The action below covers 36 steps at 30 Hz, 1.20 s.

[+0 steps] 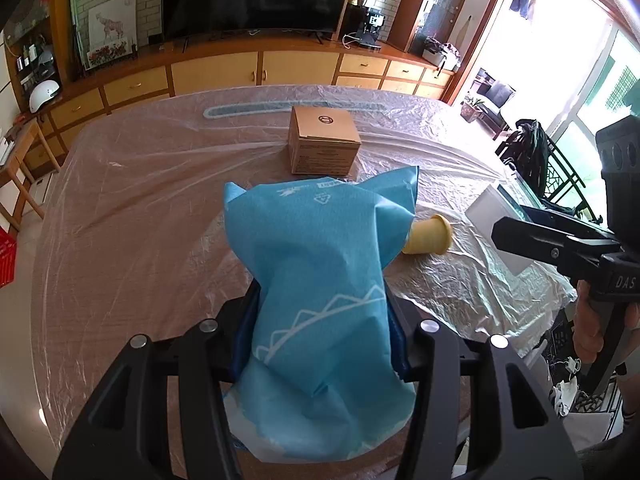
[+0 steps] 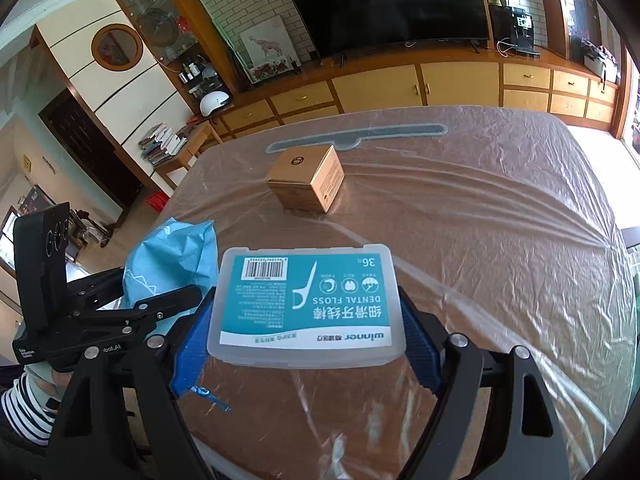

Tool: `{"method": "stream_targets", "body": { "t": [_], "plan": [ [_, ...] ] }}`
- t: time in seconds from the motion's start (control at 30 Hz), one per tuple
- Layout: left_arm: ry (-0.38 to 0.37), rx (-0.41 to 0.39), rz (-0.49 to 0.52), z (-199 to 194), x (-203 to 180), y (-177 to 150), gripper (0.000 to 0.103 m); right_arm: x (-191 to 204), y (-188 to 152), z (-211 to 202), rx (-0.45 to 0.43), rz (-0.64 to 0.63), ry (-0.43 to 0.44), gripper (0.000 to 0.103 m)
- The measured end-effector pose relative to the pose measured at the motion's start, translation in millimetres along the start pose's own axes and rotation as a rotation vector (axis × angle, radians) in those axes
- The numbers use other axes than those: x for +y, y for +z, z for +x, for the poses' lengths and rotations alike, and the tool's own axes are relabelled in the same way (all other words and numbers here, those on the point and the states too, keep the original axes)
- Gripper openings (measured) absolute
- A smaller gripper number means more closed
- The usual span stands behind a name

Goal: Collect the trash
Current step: 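Carry the floss box and blue bag over the black bin with both tools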

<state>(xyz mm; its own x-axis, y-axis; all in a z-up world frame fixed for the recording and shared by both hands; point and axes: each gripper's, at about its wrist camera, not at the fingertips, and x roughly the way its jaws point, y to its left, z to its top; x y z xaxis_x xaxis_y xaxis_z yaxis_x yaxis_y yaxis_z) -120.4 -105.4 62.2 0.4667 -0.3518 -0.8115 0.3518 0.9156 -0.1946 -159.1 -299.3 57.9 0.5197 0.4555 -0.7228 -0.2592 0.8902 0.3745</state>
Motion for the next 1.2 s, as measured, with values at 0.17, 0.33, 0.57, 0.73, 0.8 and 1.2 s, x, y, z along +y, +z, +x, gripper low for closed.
{"method": "stream_targets", "body": {
  "t": [0.17,0.33,0.57,0.73,0.8,1.2],
  "plan": [
    [-0.029,-0.023,0.009,-18.8,-4.4,-8.9,0.053,6.7,-14.7,-18.6,-0.016,0.010,0.031,0.080],
    [-0.049,-0.036,0.054,-40.7,-16.1,-23.6,0.053,13.9,-32.9,-38.4,-0.016,-0.001,0.047,0.080],
    [-0.088,-0.010,0.097,-55.3,-28.2,-46.3,0.053,22.8,-60.2,-58.5,0.011,-0.003,0.072,0.080],
    [-0.115,0.026,0.139,-58.6,-40.0,-64.9,0.053,23.8,-85.8,-66.2,0.058,0.009,0.080,0.080],
    [-0.126,0.037,0.152,-59.2,-44.8,-72.0,0.053,24.0,-95.5,-67.9,0.074,0.020,0.080,0.080],
    [-0.187,0.100,0.238,-60.5,-70.0,-111.5,0.053,23.9,-142.2,-68.6,0.156,0.047,0.046,0.080]
  ]
}}
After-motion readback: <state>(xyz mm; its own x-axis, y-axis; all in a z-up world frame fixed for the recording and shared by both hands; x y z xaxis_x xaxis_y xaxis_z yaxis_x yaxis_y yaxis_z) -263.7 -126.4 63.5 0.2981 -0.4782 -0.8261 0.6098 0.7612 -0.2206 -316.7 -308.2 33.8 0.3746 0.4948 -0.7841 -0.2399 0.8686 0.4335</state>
